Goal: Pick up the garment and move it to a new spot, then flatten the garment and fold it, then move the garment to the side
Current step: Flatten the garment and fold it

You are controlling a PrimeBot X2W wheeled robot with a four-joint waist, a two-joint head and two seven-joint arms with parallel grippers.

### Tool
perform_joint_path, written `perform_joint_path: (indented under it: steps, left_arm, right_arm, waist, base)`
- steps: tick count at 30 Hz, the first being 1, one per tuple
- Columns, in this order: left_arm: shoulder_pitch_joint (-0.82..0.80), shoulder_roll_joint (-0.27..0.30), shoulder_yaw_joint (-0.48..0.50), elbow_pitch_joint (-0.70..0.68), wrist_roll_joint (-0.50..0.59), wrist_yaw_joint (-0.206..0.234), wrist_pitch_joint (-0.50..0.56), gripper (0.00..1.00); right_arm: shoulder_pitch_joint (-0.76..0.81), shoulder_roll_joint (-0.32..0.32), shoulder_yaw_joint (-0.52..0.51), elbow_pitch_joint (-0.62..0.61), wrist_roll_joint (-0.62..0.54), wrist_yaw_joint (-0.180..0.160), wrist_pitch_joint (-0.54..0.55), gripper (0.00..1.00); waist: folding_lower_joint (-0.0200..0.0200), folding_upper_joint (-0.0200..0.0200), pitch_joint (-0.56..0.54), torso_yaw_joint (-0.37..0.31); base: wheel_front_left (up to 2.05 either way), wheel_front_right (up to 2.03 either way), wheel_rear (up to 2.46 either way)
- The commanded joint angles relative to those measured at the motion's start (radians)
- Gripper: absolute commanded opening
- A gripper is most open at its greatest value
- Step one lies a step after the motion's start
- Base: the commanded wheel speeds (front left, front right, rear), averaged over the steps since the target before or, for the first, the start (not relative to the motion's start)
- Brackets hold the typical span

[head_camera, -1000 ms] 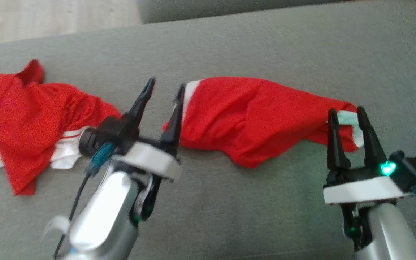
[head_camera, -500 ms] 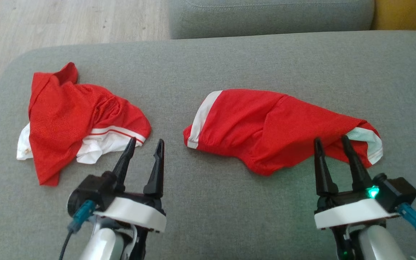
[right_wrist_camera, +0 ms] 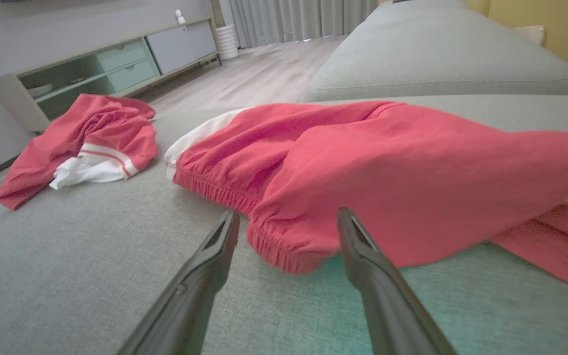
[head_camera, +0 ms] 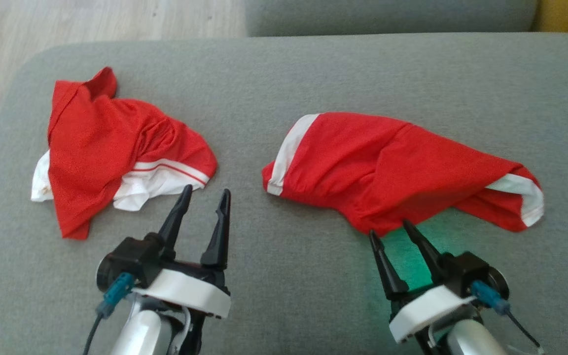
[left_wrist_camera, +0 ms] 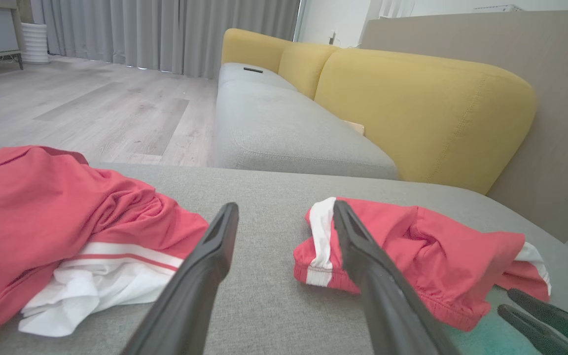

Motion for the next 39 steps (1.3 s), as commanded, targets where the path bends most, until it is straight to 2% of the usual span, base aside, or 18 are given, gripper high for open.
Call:
perform_joint_path:
  steps: [1,16,17,18,19,25,30,35,36,37,39]
  left_arm:
    - [-0.051,-0.003,0.025,-0.031,-0.004,0.005,-0.005,1.00]
    - [-0.081,-0.004,0.008,-0.038,-0.016,0.015,-0.005,1.00]
    - [-0.082,-0.004,0.008,-0.038,-0.016,0.016,-0.005,1.00]
    - [-0.082,-0.004,0.008,-0.036,-0.015,0.017,-0.005,1.00]
    - [-0.082,-0.004,0.009,-0.035,-0.014,0.017,-0.005,1.00]
    - [-0.079,-0.004,0.016,-0.027,-0.012,0.018,-0.005,1.00]
    - [-0.066,-0.004,0.012,-0.024,-0.014,0.020,-0.005,1.00]
    - [-0.048,-0.004,0.008,-0.024,-0.017,0.024,-0.005,1.00]
    - [-0.048,-0.004,0.008,-0.024,-0.017,0.024,-0.005,1.00]
    - [-0.040,-0.004,0.008,-0.023,-0.016,0.023,-0.005,1.00]
    - [-0.031,-0.004,0.009,-0.021,-0.016,0.023,-0.005,1.00]
  right_arm:
    - [-0.055,-0.005,0.026,-0.016,-0.005,-0.001,-0.001,1.00]
    - [-0.182,-0.005,0.030,0.233,-0.009,-0.001,0.035,1.00]
    - [-0.190,-0.005,0.036,0.247,-0.002,-0.001,0.038,0.87]
    - [-0.197,-0.005,0.040,0.258,0.000,-0.001,0.037,0.13]
    - [-0.204,-0.005,0.044,0.267,-0.002,-0.001,0.031,0.00]
    - [-0.215,-0.005,0.037,0.260,0.027,-0.001,-0.022,0.00]
    - [-0.198,-0.005,0.001,0.180,0.023,-0.001,-0.040,0.00]
    - [-0.162,-0.005,-0.023,-0.013,0.000,-0.001,-0.043,0.00]
    - [-0.162,-0.005,-0.023,-0.013,0.000,-0.001,-0.043,0.00]
    - [-0.141,-0.005,-0.033,-0.100,-0.031,-0.001,-0.043,0.00]
    - [-0.118,-0.005,-0.047,-0.181,-0.055,-0.001,-0.043,0.00]
  waist:
    - [0.0000,0.0000,0.012,0.013]
    - [0.0000,0.0000,0.068,0.063]
    - [0.0000,0.0000,0.068,0.061]
    - [0.0000,0.0000,0.067,0.059]
    - [0.0000,0.0000,0.065,0.055]
    - [0.0000,0.0000,0.039,0.024]
    - [0.0000,0.0000,0.005,-0.003]
    - [0.0000,0.0000,-0.032,-0.024]
    - [0.0000,0.0000,-0.032,-0.024]
    - [0.0000,0.0000,-0.048,-0.029]
    - [0.0000,0.0000,-0.067,-0.032]
  base:
    - [0.00,0.00,0.00]
    - [0.00,0.00,0.00]
    - [0.00,0.00,0.00]
    - [0.00,0.00,0.00]
    - [0.00,0.00,0.00]
    - [0.00,0.00,0.00]
    - [0.00,0.00,0.00]
    - [0.00,0.00,0.00]
    - [0.00,0.00,0.00]
    - [0.00,0.00,0.00]
    - [0.00,0.00,0.00]
